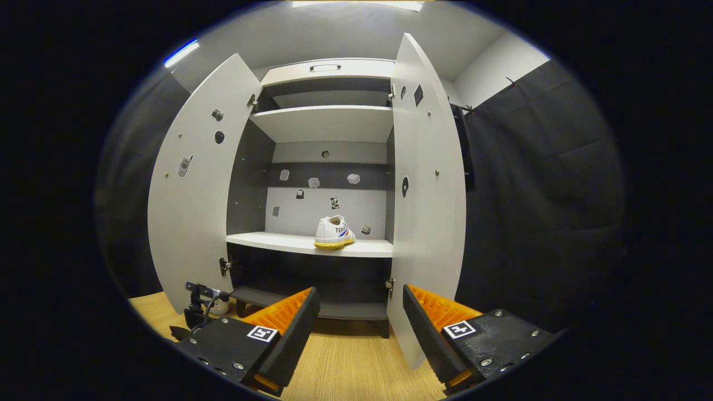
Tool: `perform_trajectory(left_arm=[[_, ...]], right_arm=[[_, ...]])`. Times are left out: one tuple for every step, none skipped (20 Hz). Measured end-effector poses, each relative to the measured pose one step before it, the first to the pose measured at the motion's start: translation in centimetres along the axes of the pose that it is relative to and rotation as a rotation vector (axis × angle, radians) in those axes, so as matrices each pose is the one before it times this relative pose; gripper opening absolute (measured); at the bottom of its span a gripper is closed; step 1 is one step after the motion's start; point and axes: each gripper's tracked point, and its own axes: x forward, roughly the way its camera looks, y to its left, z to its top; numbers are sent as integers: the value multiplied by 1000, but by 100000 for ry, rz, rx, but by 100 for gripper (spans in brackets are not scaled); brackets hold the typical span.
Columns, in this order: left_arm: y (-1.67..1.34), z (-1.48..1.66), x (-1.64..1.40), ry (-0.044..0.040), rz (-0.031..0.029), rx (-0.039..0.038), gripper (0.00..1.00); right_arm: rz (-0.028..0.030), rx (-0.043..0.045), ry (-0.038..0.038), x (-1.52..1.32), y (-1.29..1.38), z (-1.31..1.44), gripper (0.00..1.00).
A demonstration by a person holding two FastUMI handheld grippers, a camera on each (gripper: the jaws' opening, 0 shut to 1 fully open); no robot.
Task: Grab one shoe with the right hand and put it into the shoe cabinet, grab the other shoe with the left hand and put it into the shoe cabinet; then close the right door with the right hand and the left door with the left hand.
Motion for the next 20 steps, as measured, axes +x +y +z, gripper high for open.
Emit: perform_trajectory(left_arm=[[287,963,-1459,-3435,1544,1868,10],[198,1100,-1703,-2959,1163,1807,10],[131,1089,-1773,-2249,161,393,10],[37,1285,-1856,-2093,-248,-1109,10],[7,1374,-1658,-1673,-238,-2508,10],[-177,1622,-1502,-1571,-841,-2894,10],[-214,2012,-1392,-2438,-1045,-2676,10],[-404,2387,-906,-3232,-1102,-1745,10],[-655,2805,-781,-3616,-1125,-670,10],[-622,2830,-95,-3556,-1418,583,10],[-768,2346,643,-2630,-1760,111,10],[-838,2321,604,-1601,-2836,-487,10],[-1044,2328,835,-2309,-3121,-305,10],[-836,2239,996,-2916,-1984,735,10],[-397,1990,971,-2387,-190,1906,10],[-385,2001,1429,-2310,590,1943,10],[-132,1550,1754,-1653,394,973,10],[-288,1324,1934,-882,-123,-1559,10],[-957,1232,2538,902,-1236,-2812,10],[-420,853,2138,1281,-654,-2123,10]], right_arm=[[231,-462,61,133,9,-30,92],[393,-249,30,63,118,-22,92],[426,2,191,166,166,-97,92],[542,233,-1,200,215,-28,92],[468,298,-84,224,191,-31,92],[421,403,-298,105,177,113,92],[224,418,-517,19,180,49,92],[553,477,-438,167,246,76,93],[670,248,-159,-3,185,-46,93],[474,183,-37,38,182,-28,93],[388,351,529,-5,84,-244,92],[417,521,520,-45,76,-224,92],[-27,423,194,-149,-15,-57,92],[-150,304,-203,-31,-66,15,92],[-257,169,-336,-95,-93,87,92],[-317,-11,-289,-61,-102,162,92],[-834,-256,-209,-137,-211,86,92],[-712,-232,-300,16,-199,139,93],[-862,-31,-217,-95,-274,119,93],[-652,243,-215,-132,-189,74,93]])
